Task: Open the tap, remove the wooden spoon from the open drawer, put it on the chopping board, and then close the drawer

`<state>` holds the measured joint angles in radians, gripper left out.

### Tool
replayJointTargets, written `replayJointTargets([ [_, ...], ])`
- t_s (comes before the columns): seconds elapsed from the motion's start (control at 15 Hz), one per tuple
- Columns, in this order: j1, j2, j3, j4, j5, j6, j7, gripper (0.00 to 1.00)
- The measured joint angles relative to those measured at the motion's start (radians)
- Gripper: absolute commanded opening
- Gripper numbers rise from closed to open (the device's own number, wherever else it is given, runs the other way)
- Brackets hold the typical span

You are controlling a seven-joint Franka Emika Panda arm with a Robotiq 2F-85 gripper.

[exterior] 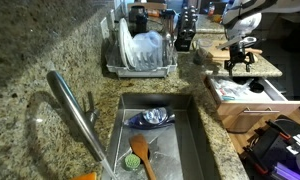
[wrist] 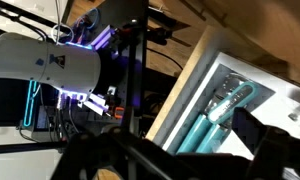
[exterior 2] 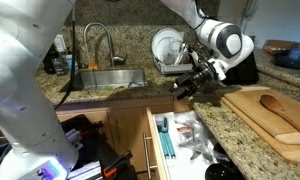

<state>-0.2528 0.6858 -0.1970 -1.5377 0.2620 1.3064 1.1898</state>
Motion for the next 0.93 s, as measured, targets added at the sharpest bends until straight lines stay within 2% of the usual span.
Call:
replayJointTargets([
  [0.33,0.006,-0.001,-0.024,-0.004,-0.011,-0.016,0.007,1.0],
  [0.53,0.081,-0.041,-0.048,-0.017,-0.039,-0.015,0.167,1.0],
  [0.93,0.31,-0.227,-0.03,-0.145,-0.146,-0.013,0.597,1.0],
])
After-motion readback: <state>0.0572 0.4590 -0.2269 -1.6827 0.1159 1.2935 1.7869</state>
